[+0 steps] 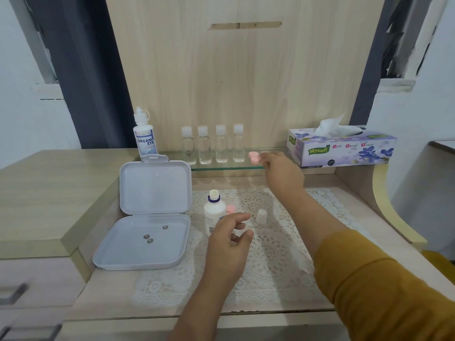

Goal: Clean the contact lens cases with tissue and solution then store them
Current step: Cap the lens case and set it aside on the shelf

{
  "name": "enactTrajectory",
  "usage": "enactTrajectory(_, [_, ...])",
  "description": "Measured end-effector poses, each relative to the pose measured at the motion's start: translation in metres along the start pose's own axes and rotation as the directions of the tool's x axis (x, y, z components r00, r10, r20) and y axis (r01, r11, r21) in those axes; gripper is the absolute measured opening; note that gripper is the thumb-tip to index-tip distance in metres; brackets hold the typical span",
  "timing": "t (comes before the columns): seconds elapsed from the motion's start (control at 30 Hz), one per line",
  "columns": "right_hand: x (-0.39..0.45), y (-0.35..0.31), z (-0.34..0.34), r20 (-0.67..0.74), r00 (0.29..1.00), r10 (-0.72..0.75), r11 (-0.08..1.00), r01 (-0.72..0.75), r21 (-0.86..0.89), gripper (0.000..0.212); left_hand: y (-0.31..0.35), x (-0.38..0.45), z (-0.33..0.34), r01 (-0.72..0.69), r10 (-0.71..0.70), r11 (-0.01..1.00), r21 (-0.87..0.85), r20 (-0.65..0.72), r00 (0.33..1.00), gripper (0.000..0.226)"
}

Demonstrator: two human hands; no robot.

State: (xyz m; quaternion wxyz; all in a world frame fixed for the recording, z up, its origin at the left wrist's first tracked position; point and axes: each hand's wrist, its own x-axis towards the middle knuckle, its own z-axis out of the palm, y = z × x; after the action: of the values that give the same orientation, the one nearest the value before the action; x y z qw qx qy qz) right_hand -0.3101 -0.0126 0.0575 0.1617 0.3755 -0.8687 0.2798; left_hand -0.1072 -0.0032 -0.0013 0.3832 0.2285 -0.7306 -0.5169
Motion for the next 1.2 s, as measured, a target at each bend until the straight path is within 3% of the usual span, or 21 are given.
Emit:
enactTrajectory(0.8, [-0.003, -0.006, 0.001, -0.028, 0.999, -0.016, 0.999, 0.017, 0.044, 0.041, -0.002, 0.001, 0.0, -0.001, 0.001, 1.0, 0.009, 0.007, 1.0, 0.037])
enactTrajectory(0.93, [-0.006, 0.0, -0.005, -0.127, 0.985, 0.113, 0.992, -0.104, 0.071, 0.043, -0.002, 0.001, 0.0, -0.004, 0.004, 1.0, 0.001, 0.008, 1.0, 0.037])
enactTrajectory(1.03, [-0.004, 0.008, -0.002, -0.108, 0.975, 0.193, 0.978, -0.182, 0.104, 0.038, -0.002, 0.001, 0.0, -0.004, 0.004, 1.0, 0.003, 0.009, 1.0, 0.038])
enactTrajectory(1.2, [-0.002, 0.014, 0.003, -0.064, 0.976, 0.209, 0.97, -0.199, 0.136, 0.051, -0.002, 0.001, 0.0, -0.003, 0.003, 1.0, -0.003, 0.011, 1.0, 0.037])
